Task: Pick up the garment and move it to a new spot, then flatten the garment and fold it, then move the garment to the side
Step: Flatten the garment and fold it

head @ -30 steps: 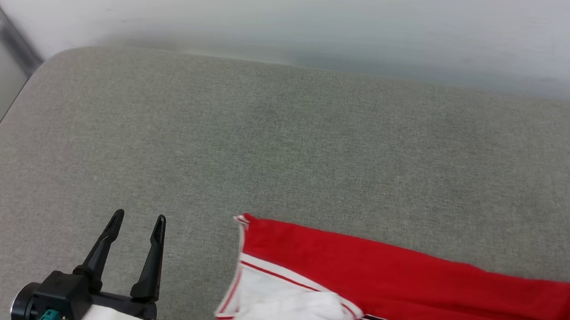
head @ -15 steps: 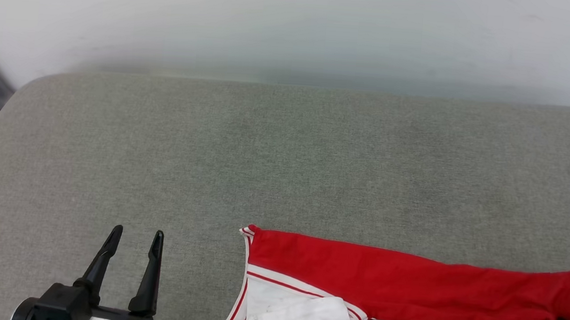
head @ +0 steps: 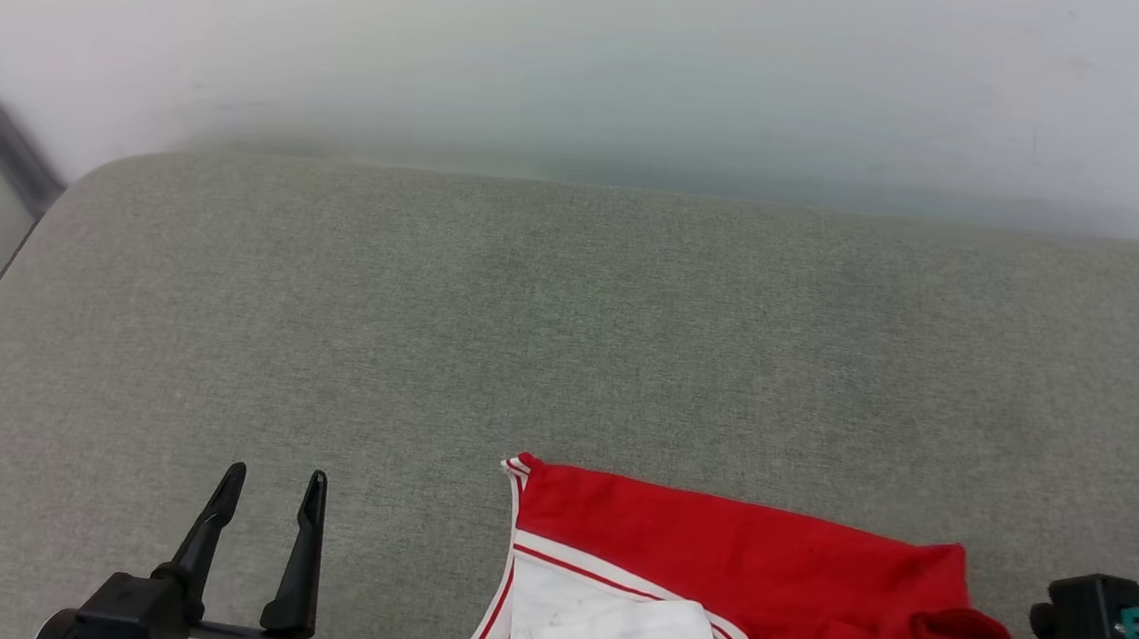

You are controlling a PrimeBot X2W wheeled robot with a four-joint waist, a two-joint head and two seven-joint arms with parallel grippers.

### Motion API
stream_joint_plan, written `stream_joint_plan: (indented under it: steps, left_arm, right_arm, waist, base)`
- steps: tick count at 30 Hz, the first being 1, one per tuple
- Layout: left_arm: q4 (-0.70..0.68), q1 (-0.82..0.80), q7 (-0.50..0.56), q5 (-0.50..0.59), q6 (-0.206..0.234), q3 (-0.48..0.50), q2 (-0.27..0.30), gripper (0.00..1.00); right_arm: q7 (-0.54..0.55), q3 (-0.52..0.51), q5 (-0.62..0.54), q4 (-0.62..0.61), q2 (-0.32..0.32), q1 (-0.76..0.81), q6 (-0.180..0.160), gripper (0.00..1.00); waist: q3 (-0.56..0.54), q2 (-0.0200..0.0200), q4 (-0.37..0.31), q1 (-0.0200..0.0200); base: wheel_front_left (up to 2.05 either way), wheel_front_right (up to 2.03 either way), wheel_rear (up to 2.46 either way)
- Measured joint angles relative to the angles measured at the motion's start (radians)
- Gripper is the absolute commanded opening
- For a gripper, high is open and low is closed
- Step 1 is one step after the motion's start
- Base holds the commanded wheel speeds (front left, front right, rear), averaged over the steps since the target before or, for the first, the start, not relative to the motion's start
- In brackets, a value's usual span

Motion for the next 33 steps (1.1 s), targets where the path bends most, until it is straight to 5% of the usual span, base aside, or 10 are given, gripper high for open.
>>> stream_joint_plan:
  steps: [9, 29, 30, 31, 32, 33]
  left_arm:
    - [0.04, -0.002, -0.001, -0.01, 0.0, -0.011, -0.004, 1.0]
    - [0.068, -0.004, -0.001, -0.03, 0.0, -0.013, 0.0, 1.0]
    - [0.072, -0.004, -0.001, -0.035, 0.0, -0.015, 0.001, 1.0]
    - [0.073, -0.004, -0.001, -0.035, 0.0, -0.016, 0.001, 1.0]
    - [0.076, -0.004, -0.001, -0.036, 0.0, -0.018, 0.002, 1.0]
    - [0.077, -0.004, -0.001, -0.038, 0.0, -0.018, 0.003, 1.0]
  right_arm:
    - [0.025, 0.124, 0.131, 0.013, 0.046, -0.082, 0.0, 0.0]
    - [-0.286, 0.44, 0.277, 0.406, 0.049, -0.313, 0.0, 0.0]
    - [-0.297, 0.453, 0.288, 0.429, 0.049, -0.326, 0.0, 0.08]
    - [-0.306, 0.468, 0.295, 0.448, 0.049, -0.336, 0.0, 0.9]
    - [-0.313, 0.485, 0.297, 0.465, 0.049, -0.347, 0.0, 0.9]
    - [-0.321, 0.501, 0.302, 0.476, 0.049, -0.356, 0.0, 1.0]
  waist:
    - [0.0, 0.0, 0.05, 0.0]
    - [0.008, 0.0, 0.14, 0.0]
    - [0.009, 0.0, 0.142, 0.0]
    - [0.009, 0.0, 0.143, 0.0]
    - [0.008, 0.0, 0.143, 0.0]
    - [0.007, 0.0, 0.143, 0.0]
  base:
    - [0.0, 0.0, 0.0]
    - [0.0, 0.0, 0.0]
    - [0.0, 0.0, 0.0]
    - [0.0, 0.0, 0.0]
    - [0.0, 0.0, 0.0]
    - [0.0, 0.0, 0.0]
